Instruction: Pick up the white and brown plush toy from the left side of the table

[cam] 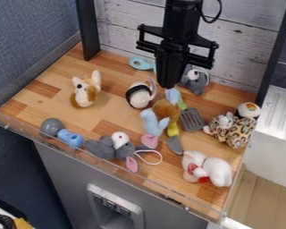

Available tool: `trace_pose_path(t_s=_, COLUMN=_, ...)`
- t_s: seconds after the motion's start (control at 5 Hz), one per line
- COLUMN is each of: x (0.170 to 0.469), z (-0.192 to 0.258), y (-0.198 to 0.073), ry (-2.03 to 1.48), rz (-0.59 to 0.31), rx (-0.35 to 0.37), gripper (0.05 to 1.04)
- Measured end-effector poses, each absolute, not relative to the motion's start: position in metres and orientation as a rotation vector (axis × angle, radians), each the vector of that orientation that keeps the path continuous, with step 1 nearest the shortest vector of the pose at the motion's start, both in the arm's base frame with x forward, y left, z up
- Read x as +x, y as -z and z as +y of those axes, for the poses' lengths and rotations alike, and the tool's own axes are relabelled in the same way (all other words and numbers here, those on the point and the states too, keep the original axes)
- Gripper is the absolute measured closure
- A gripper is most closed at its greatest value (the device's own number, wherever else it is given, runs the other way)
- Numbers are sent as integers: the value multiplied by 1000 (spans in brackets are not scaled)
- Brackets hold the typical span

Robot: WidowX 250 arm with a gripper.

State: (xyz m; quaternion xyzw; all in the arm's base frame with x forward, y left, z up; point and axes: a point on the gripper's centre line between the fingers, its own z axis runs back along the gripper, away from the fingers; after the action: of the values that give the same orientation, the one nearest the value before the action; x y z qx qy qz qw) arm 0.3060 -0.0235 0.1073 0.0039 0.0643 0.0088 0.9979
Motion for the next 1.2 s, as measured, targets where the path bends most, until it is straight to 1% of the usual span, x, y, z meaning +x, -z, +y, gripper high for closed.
trace_pose_path(t_s=0.2, x=308, z=-8, y=-111, ry=-124, rz=129, rx=0, gripper=1018)
trace_pose_path(t_s=0.4, x=315, z=19, y=-110, ry=-301, rz=127, rx=-5, gripper=1018)
trace_pose_path(t_s=0.6, x=318, z=57, y=-109, ry=-531, rz=119, rx=-11, gripper=1018)
trace_pose_path(t_s=1.0, x=306, z=121, y=-110, ry=-1002, rz=96, rx=-32, gripper=1018)
trace_pose_path(t_s=1.2, x=297, z=139, y=-109, ry=-1172, rz=96, rx=-32, gripper=995)
